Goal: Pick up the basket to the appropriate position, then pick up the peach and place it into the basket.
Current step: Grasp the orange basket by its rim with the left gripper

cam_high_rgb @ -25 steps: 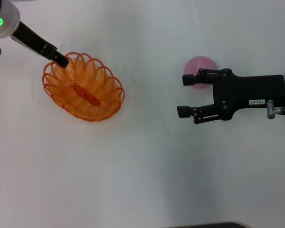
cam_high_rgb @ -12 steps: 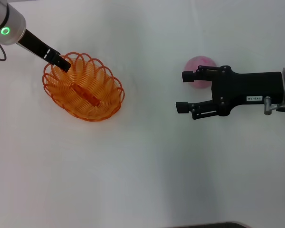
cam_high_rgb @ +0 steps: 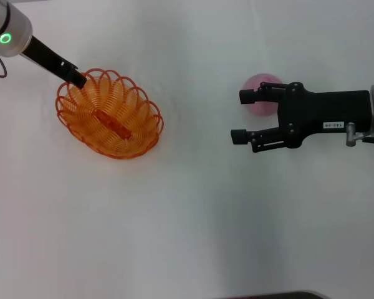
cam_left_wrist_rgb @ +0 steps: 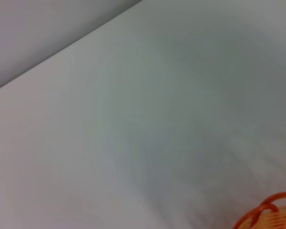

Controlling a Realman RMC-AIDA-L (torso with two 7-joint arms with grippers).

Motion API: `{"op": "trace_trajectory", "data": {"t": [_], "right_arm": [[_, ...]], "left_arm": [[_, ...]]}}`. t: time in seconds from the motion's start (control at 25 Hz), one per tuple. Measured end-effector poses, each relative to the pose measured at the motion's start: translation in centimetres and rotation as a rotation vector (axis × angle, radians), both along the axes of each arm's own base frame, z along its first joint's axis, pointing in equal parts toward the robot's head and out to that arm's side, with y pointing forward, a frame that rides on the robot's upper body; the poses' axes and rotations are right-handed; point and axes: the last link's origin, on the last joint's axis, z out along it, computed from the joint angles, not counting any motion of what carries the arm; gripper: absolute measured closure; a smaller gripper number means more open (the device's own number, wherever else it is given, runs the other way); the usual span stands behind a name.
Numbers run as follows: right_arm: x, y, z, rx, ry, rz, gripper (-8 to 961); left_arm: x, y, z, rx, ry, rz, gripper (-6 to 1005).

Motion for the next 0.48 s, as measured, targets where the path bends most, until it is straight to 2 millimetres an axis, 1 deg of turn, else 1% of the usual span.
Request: {"op": "trace_trajectory", "data": {"t": [0.16, 0.4, 0.48], "right_arm": [[0.04, 0.07, 0.14, 0.006, 0.001, -0.001, -4], [0.17, 0.23, 0.26, 0.016, -0.005, -0.006, -5], [0.17, 0.24, 0.27, 0.017, -0.005, -0.006, -4]], "left_arm": [[-0.01, -0.15, -0.12, -0.011, 0.003, 0.001, 356], [-0.02, -0.67, -0.42, -0.049, 0.002, 0.008, 593], [0.01, -0.86, -0.56, -0.064, -0.001, 0.012, 827]]}}
